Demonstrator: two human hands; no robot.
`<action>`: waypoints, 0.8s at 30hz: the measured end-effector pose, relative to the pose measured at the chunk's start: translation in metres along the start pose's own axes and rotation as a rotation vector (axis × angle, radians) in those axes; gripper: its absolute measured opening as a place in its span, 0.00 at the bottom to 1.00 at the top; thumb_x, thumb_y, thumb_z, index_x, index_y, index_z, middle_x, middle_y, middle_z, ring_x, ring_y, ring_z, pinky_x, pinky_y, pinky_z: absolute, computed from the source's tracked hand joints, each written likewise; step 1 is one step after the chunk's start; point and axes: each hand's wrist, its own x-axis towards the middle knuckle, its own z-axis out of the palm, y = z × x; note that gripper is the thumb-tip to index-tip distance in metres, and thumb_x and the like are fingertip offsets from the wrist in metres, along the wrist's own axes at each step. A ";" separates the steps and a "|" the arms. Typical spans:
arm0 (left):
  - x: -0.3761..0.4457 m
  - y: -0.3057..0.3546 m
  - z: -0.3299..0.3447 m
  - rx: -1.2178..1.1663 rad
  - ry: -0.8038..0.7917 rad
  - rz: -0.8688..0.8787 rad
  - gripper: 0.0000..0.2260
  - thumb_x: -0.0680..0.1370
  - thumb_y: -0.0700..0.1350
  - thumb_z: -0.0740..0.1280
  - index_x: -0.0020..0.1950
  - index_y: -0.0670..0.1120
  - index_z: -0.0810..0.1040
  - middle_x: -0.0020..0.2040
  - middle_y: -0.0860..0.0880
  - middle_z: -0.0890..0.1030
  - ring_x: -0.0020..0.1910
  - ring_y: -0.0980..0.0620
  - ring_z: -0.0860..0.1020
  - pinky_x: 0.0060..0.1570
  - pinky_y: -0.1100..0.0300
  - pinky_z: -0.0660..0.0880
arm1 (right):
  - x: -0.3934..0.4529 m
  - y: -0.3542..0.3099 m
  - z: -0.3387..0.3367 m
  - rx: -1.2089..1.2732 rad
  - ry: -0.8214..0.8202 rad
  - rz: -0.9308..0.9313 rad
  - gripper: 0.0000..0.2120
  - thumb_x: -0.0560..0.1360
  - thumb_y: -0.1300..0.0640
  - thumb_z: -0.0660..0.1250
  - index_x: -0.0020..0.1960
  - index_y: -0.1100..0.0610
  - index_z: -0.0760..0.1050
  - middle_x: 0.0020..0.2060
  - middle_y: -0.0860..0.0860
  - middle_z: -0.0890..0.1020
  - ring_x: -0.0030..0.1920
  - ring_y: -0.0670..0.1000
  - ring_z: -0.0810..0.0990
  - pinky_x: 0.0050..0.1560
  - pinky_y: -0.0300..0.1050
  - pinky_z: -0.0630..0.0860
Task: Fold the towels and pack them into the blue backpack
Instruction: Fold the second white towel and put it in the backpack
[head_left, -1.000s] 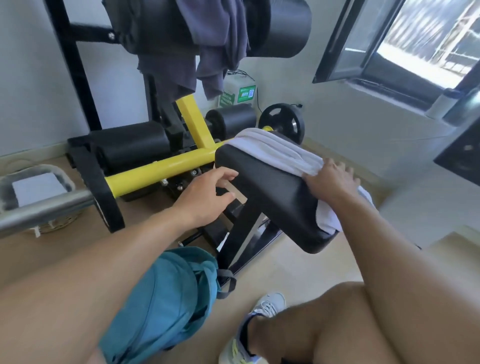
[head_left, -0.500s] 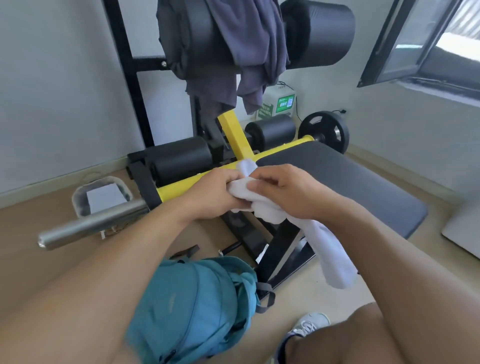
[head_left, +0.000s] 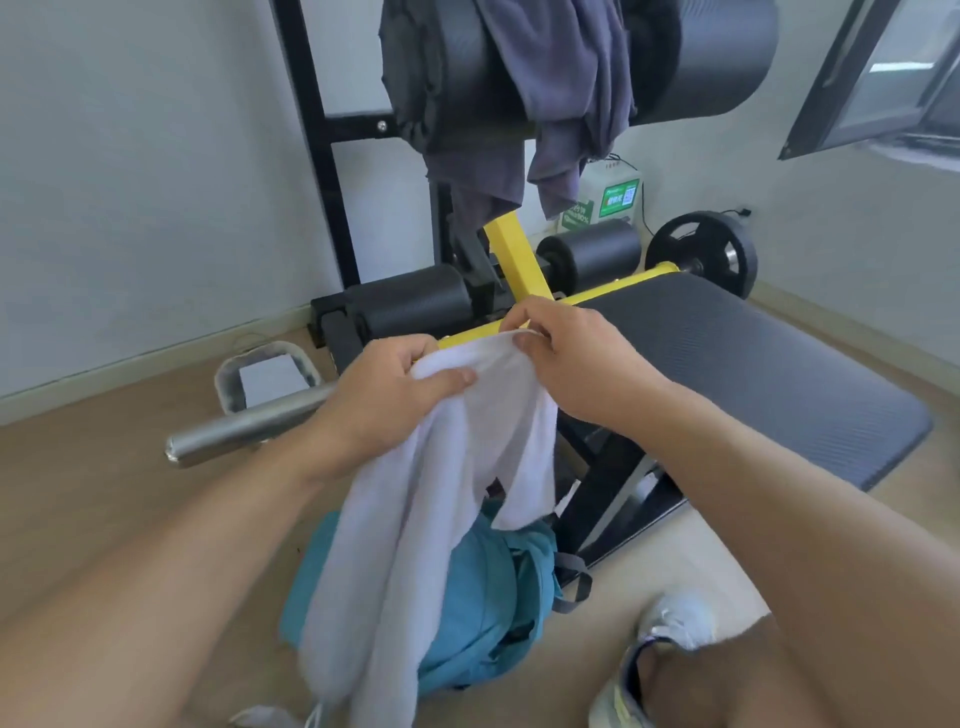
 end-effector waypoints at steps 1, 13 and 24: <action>-0.001 -0.001 -0.002 -0.023 0.055 -0.016 0.23 0.77 0.52 0.74 0.29 0.51 0.64 0.25 0.57 0.65 0.25 0.57 0.63 0.31 0.58 0.59 | -0.002 0.001 0.008 -0.027 0.041 -0.010 0.08 0.84 0.57 0.58 0.56 0.51 0.75 0.41 0.44 0.77 0.40 0.46 0.75 0.38 0.44 0.73; -0.003 -0.009 -0.029 -0.017 0.428 -0.102 0.26 0.76 0.53 0.75 0.31 0.44 0.62 0.28 0.45 0.65 0.25 0.54 0.59 0.25 0.62 0.57 | 0.025 0.041 0.008 -0.049 -0.065 0.322 0.10 0.71 0.67 0.55 0.34 0.59 0.70 0.32 0.54 0.72 0.36 0.57 0.69 0.35 0.46 0.65; 0.004 -0.008 0.004 -0.564 0.218 -0.528 0.26 0.80 0.63 0.66 0.59 0.40 0.79 0.57 0.42 0.84 0.52 0.46 0.82 0.62 0.50 0.77 | -0.007 -0.012 0.023 0.910 -0.204 0.591 0.14 0.79 0.69 0.58 0.52 0.61 0.83 0.47 0.59 0.86 0.45 0.57 0.85 0.45 0.49 0.82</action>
